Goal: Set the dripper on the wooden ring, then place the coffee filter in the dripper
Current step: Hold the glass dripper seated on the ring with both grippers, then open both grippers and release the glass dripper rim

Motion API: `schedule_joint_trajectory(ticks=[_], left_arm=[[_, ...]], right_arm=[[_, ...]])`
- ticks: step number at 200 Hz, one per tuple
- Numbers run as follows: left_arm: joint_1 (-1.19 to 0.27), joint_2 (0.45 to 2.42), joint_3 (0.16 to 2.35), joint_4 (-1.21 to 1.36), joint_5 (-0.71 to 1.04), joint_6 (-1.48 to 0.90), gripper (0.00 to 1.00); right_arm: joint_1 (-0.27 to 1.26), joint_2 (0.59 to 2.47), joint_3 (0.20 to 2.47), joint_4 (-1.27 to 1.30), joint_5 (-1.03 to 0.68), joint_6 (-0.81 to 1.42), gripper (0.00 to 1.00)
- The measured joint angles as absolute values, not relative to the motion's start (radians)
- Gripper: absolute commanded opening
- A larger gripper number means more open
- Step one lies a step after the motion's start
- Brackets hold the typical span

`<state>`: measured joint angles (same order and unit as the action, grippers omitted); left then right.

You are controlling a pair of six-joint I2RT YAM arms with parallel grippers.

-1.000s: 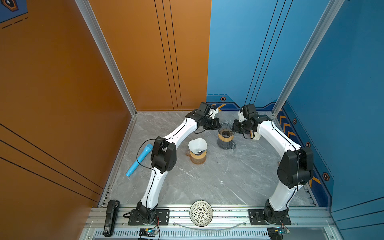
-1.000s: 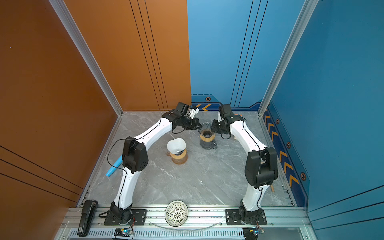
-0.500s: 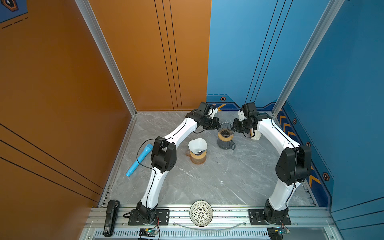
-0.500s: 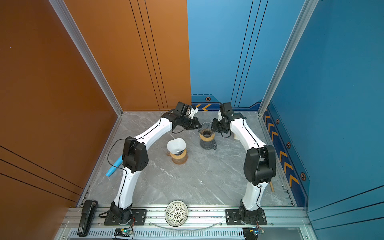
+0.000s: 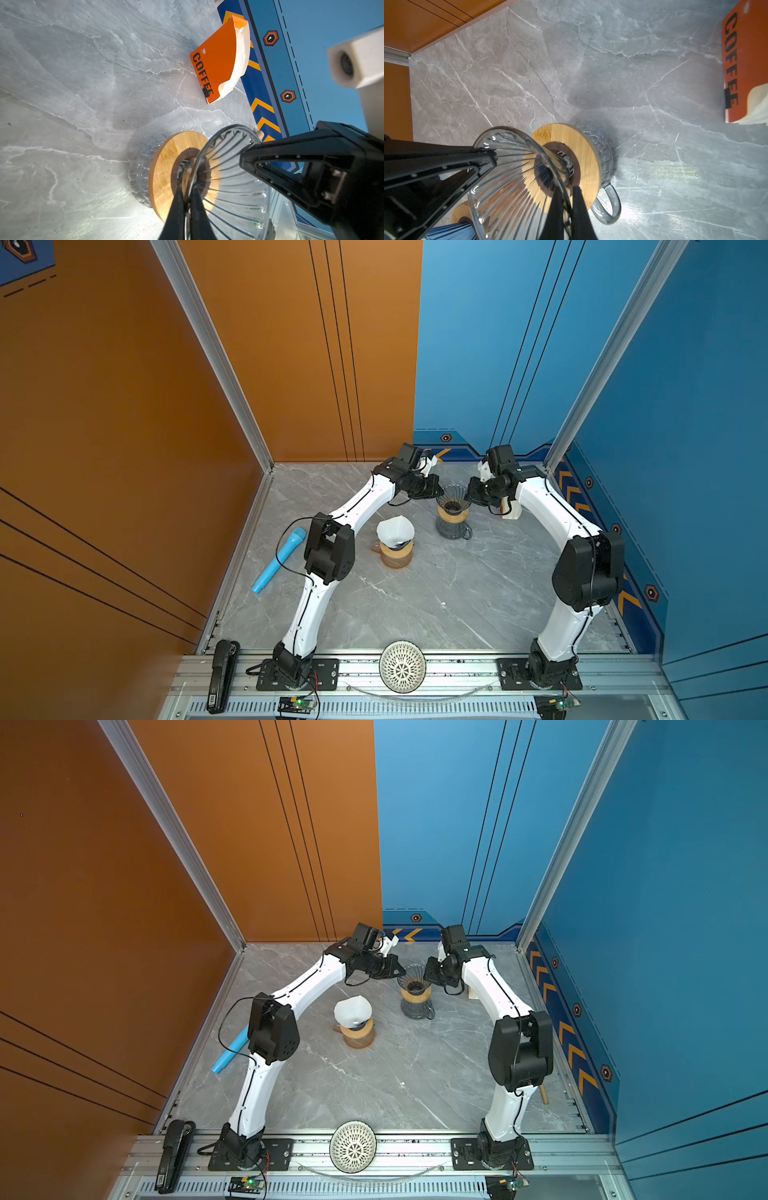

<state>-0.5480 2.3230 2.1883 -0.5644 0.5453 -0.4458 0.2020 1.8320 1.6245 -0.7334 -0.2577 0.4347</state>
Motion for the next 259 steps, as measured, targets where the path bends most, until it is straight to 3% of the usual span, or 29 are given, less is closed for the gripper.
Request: schedule_joint_trajectory(ticks=[97, 176, 233, 259], left_arm=[[-0.548, 2.323, 2.181, -0.554, 0.551, -0.427, 0.0], [-0.551, 2.337, 2.213, -0.604, 0.556, -0.427, 0.19], [-0.557, 2.339, 2.241, -0.652, 0.563, -0.428, 0.3], [-0.558, 2.339, 2.249, -0.656, 0.563, -0.427, 0.36]], right_arm=[[0.202, 1.765, 1.495, -0.588, -0.258, 0.476, 0.01], [0.202, 1.792, 1.555, -0.64, -0.265, 0.48, 0.1], [0.196, 1.795, 1.577, -0.651, -0.265, 0.495, 0.26], [0.195, 1.795, 1.583, -0.653, -0.265, 0.495, 0.28]])
